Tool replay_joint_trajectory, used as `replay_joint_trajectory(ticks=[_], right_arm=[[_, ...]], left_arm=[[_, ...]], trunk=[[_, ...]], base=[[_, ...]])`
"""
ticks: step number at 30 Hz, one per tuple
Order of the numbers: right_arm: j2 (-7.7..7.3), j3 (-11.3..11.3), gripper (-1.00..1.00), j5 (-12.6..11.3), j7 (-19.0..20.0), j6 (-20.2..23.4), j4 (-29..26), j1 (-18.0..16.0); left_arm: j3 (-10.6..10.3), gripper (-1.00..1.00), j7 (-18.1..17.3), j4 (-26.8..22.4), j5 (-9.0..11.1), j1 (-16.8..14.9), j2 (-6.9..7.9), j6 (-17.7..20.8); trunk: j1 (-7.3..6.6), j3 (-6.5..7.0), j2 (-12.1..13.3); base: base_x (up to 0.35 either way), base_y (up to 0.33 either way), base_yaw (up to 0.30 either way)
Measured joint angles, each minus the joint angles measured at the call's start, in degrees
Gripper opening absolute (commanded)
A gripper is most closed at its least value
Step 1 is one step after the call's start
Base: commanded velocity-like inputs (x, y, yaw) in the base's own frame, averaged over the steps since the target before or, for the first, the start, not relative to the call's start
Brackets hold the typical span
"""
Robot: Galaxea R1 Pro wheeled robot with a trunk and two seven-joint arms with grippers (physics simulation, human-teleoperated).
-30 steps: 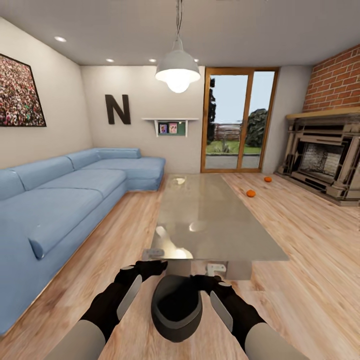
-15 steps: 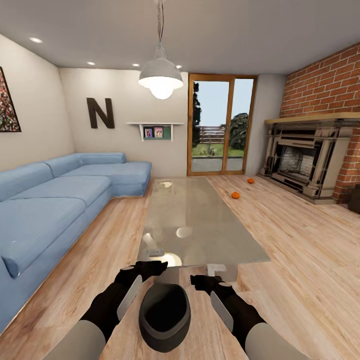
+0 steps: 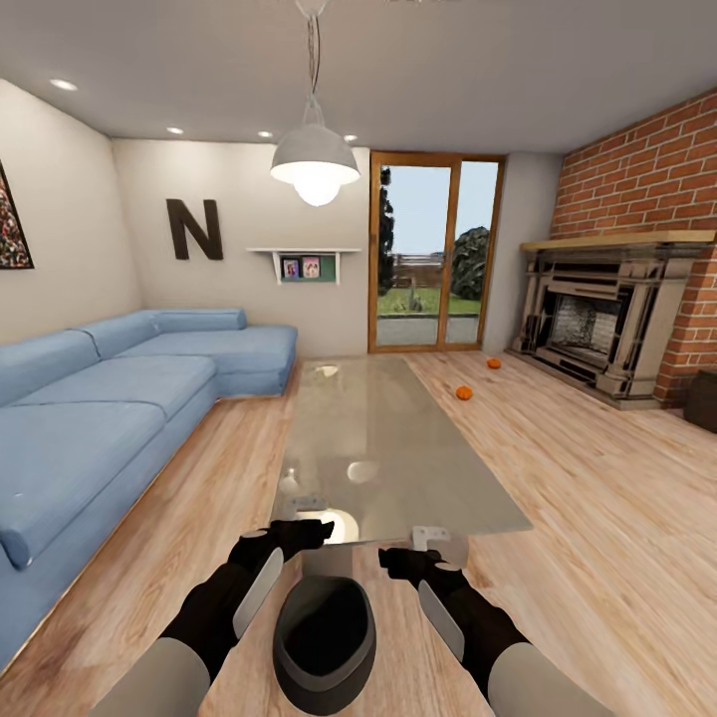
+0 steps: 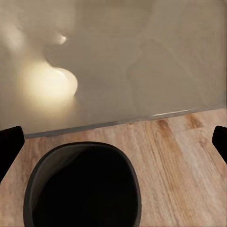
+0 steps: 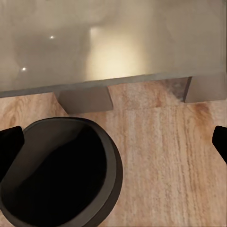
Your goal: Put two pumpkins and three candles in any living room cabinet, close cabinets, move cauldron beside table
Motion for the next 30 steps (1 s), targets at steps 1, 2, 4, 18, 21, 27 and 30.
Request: replay_joint_trajectory(ticks=[1, 2, 4, 18, 21, 27, 30], right_arm=[[0.00, 0.01, 1.00, 0.00, -0.01, 0.00, 0.02, 0.00], [0.00, 0.02, 1.00, 0.01, -0.02, -0.01, 0.02, 0.02], [0.00, 0.04, 1.00, 0.02, -0.06, -0.01, 0.02, 0.01], [-0.08, -0.09, 1.00, 0.02, -0.05, -0.05, 0.37, 0.19], [-0.09, -0.12, 1.00, 0.02, -0.05, -0.02, 0.42, 0.25], [-0.25, -0.14, 1.00, -0.05, -0.05, -0.01, 0.49, 0.28], [-0.63, -0.14, 1.00, -0.18, -0.05, -0.02, 0.49, 0.28]], left_arm=[[0.00, 1.00, 0.00, 0.03, 0.00, 0.00, 0.00, 0.00], [0.00, 1.00, 0.00, 0.00, 0.00, -0.01, 0.00, 0.00], [0.00, 1.00, 0.00, -0.04, -0.02, 0.01, 0.00, 0.00], [-0.37, 1.00, 0.00, -0.04, -0.37, 0.05, -0.01, -0.02], [-0.45, 1.00, 0.52, 0.08, -0.43, 0.05, -0.01, -0.05], [-0.48, 1.00, 1.82, 0.06, -0.31, 0.05, -0.01, -0.15], [-0.50, 1.00, 1.89, -0.03, -0.30, 0.05, -0.01, -0.45]], trunk=[[-0.22, 0.18, 0.40], [-0.44, 0.36, 0.80], [-0.88, 0.73, 1.60], [-3.92, 3.98, 7.22], [-4.37, 4.54, 8.04], [-4.40, 4.92, 8.04], [-4.40, 5.11, 8.04]], base=[[0.000, 0.000, 0.000], [0.000, 0.000, 0.000], [0.000, 0.000, -0.041], [-0.256, 0.000, -0.181], [-0.268, 0.000, -0.210], [-0.057, 0.000, -0.221], [-0.008, 0.000, -0.226]])
